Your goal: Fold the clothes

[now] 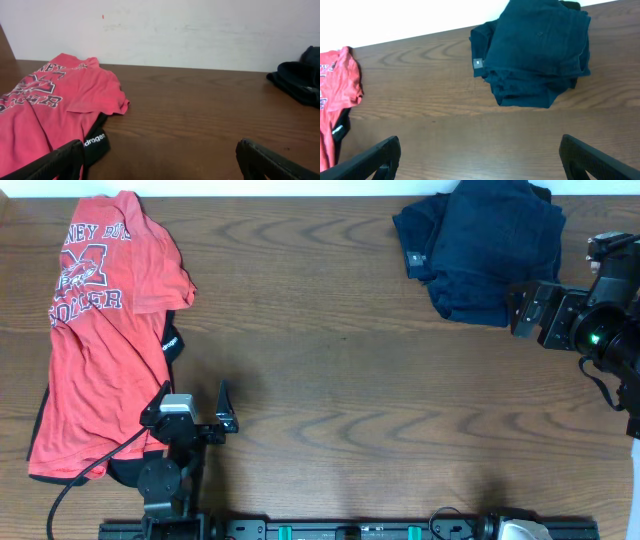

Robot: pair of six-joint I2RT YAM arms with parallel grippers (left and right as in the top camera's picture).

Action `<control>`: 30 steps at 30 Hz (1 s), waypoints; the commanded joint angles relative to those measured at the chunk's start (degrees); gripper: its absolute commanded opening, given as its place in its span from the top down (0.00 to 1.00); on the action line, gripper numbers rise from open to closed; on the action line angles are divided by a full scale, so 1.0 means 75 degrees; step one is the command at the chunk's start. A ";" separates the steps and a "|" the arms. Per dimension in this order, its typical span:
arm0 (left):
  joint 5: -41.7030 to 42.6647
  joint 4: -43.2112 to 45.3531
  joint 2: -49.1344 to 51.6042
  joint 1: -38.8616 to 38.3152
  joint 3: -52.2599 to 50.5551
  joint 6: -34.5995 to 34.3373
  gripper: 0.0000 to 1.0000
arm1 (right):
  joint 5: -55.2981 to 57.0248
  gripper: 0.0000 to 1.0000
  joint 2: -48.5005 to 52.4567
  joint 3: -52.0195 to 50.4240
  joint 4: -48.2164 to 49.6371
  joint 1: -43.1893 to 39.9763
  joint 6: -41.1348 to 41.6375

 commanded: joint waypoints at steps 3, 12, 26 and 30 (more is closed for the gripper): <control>0.0111 -0.0332 -0.0006 0.0038 -0.0087 0.0041 0.02 | 0.0487 0.01 -0.0181 -0.0868 0.0688 0.0093 -0.0163; 0.0111 -0.0332 -0.0006 0.0038 -0.0087 0.0041 0.02 | 0.0883 0.01 -0.2436 -0.5881 0.5590 0.0350 -0.0163; 0.0111 -0.0332 -0.0006 0.0038 -0.0087 0.0041 0.02 | 0.0880 0.01 -0.5893 -1.1214 0.8717 0.0627 -0.0137; 0.0111 -0.0332 -0.0006 0.0038 -0.0087 0.0041 0.02 | 0.0883 0.01 -0.6685 -1.1779 0.8722 0.0627 -0.0140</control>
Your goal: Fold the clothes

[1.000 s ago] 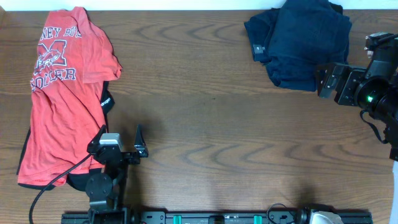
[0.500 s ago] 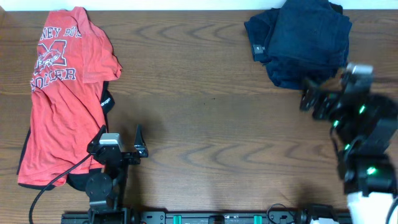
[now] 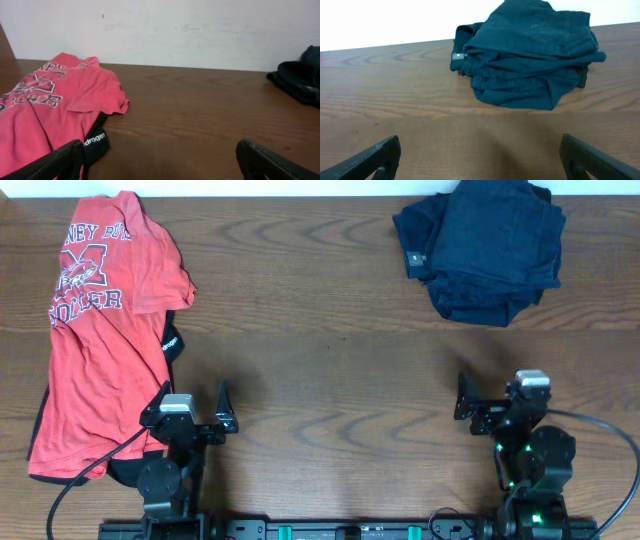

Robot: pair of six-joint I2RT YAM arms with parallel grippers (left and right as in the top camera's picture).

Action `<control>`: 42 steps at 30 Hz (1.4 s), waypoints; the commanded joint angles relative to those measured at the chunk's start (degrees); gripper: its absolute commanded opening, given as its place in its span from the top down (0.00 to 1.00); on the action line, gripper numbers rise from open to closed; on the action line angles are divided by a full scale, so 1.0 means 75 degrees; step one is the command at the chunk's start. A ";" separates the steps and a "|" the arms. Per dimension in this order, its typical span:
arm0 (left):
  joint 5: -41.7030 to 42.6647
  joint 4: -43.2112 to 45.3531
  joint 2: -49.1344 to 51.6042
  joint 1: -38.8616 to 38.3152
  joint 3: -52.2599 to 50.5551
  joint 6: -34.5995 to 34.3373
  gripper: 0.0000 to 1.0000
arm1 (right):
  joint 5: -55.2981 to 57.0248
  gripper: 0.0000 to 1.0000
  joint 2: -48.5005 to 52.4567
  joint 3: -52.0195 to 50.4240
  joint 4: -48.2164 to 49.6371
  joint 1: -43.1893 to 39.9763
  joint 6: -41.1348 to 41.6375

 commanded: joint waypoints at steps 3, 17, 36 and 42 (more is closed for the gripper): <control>0.0111 -0.0286 -0.0009 0.0032 -0.0119 0.0041 0.02 | 0.0047 0.01 -0.1035 -0.0656 0.0079 0.0096 -0.0023; 0.0111 -0.0286 -0.0009 0.0032 -0.0119 0.0041 0.02 | 0.0050 0.01 -0.2154 -0.0956 -0.0303 0.0096 -0.0023; 0.0111 -0.0286 -0.0009 0.0032 -0.0119 0.0041 0.02 | 0.0047 0.01 -0.2815 -0.0956 -0.0306 0.0090 -0.0023; 0.0111 -0.0286 -0.0009 0.0032 -0.0119 0.0041 0.02 | 0.0047 0.01 -0.2815 -0.0956 -0.0306 0.0090 -0.0023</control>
